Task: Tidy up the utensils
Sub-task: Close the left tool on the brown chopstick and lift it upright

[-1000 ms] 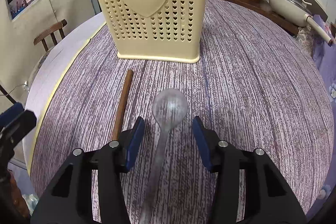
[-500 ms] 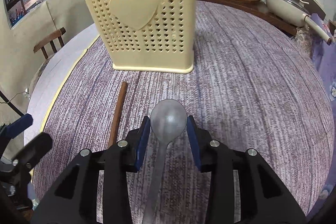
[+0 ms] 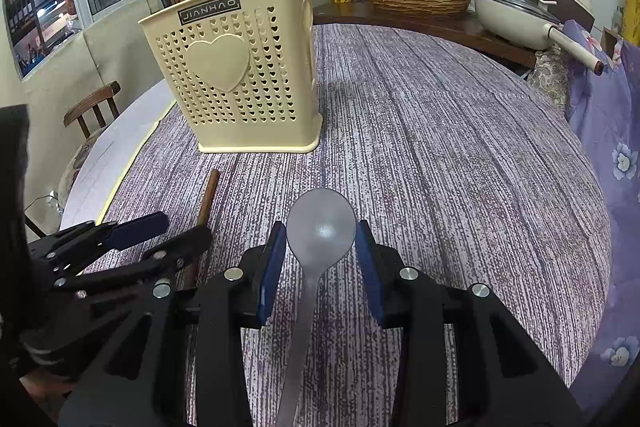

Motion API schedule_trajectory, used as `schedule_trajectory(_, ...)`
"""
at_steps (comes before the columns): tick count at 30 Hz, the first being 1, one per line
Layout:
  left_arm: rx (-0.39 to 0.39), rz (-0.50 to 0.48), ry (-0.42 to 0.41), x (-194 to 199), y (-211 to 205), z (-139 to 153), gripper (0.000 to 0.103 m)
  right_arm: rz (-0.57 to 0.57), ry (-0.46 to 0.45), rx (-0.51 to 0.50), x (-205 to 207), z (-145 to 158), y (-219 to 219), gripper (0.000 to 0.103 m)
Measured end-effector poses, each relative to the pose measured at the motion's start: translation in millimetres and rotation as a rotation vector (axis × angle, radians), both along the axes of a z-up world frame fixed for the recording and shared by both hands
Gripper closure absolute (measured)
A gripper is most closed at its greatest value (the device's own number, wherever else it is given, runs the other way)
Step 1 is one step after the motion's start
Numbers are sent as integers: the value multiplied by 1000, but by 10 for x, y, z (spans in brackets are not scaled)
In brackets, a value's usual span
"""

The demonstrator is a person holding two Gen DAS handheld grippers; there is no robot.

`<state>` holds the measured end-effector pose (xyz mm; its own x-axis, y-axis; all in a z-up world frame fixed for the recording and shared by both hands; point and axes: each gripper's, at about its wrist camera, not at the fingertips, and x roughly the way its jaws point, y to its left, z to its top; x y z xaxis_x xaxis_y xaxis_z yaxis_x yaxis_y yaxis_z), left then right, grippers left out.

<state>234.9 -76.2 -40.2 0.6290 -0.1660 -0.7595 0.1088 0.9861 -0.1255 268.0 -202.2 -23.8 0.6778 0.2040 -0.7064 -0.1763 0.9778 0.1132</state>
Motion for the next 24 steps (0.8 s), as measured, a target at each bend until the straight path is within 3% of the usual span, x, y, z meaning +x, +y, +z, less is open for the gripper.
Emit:
schedule_trajectory(2,7,5,14,53,-20,-21,67,-3,-3,1,-11,7,-18,66)
schedule_trajectory(9,37,32,22,158,-64,-41,78,-5,-14,0,-57,23,-58,66)
schedule_trajectory(11,54,39,16,161,-75,-47,88,-9,-15,4,-70,21,-50,66)
schedule_trajectory(13,56,46,11,159,-61,-53,91,-12,-15,6,-74,20,-60,66)
schedule_trajectory(24,-34,73,8,151,83,6,93,-12,-51,23,-116,98,-94,66)
